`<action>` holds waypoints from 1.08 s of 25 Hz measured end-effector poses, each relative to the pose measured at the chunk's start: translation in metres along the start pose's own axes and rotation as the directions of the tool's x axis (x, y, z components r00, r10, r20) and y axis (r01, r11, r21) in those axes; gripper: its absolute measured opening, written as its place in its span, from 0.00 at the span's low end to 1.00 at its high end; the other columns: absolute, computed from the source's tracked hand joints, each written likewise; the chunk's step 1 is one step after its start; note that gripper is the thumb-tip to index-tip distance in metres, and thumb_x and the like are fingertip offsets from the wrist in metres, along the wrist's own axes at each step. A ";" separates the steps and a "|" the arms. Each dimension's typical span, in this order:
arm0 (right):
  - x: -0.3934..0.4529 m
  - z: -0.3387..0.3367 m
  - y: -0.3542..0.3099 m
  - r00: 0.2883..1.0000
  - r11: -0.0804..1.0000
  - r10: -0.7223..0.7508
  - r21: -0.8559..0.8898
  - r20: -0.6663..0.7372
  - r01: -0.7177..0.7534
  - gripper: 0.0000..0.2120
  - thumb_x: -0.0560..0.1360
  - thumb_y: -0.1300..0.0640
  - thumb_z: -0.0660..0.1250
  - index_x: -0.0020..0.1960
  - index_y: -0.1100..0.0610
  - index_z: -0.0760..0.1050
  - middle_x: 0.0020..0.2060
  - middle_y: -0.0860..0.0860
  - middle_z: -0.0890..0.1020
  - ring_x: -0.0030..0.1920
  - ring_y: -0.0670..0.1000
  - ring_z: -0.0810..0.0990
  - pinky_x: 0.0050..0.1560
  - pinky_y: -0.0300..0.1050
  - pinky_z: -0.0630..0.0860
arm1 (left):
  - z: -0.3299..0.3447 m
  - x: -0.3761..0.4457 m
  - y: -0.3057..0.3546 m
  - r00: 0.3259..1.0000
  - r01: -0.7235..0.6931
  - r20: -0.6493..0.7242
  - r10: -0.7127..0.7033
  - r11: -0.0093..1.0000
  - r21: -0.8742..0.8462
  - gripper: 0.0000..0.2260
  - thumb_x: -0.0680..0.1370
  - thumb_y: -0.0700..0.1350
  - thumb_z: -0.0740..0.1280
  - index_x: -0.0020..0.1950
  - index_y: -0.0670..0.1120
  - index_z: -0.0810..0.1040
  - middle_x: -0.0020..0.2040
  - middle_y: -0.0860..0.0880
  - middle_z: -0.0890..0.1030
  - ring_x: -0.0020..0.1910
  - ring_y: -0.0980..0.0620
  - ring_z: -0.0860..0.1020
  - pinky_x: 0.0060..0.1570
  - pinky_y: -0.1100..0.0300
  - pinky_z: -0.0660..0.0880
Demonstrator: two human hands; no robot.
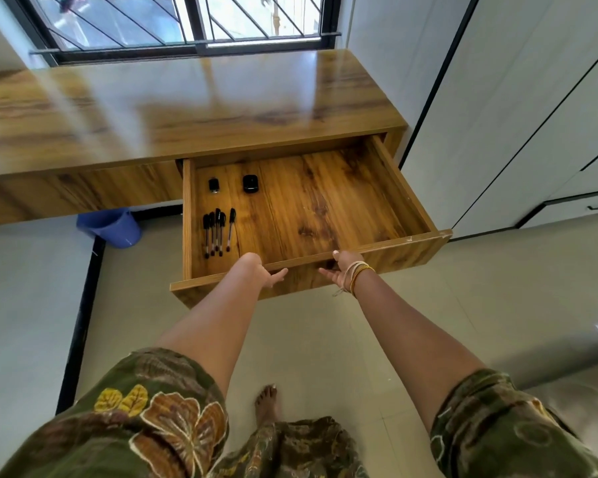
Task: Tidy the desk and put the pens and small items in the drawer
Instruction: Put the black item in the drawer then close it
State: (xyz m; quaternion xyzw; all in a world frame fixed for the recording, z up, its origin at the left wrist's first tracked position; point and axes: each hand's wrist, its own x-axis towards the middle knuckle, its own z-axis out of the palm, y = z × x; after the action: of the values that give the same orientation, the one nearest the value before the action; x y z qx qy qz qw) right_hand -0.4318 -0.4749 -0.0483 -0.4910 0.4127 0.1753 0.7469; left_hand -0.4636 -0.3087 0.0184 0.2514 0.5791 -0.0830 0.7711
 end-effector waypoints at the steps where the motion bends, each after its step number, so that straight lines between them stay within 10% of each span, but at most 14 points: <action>1: 0.003 0.000 -0.001 1.000 1.000 -0.008 -0.007 -0.007 0.008 0.18 0.80 0.65 0.59 0.69 0.63 0.66 0.67 0.62 0.69 0.64 0.64 0.73 0.46 0.54 0.79 | 0.001 0.001 0.000 1.000 0.003 -0.003 -0.003 1.000 -0.003 0.27 0.82 0.36 0.56 0.78 0.44 0.49 0.76 0.35 0.53 0.73 0.30 0.58 0.62 0.35 0.71; 27: 0.095 0.098 -0.088 0.999 0.999 -0.032 -0.029 0.028 0.033 0.15 0.79 0.65 0.61 0.66 0.65 0.67 0.64 0.63 0.73 0.59 0.66 0.78 0.51 0.58 0.79 | 0.120 0.080 0.104 1.000 0.011 0.028 -0.011 1.000 0.013 0.28 0.82 0.34 0.54 0.79 0.46 0.47 0.77 0.36 0.50 0.74 0.30 0.56 0.63 0.35 0.71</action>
State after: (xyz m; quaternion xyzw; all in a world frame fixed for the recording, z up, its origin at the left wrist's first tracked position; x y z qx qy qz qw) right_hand -0.2723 -0.4424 -0.0540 -0.5061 0.3916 0.1759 0.7480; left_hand -0.2931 -0.2646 -0.0017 0.2520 0.5691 -0.0944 0.7770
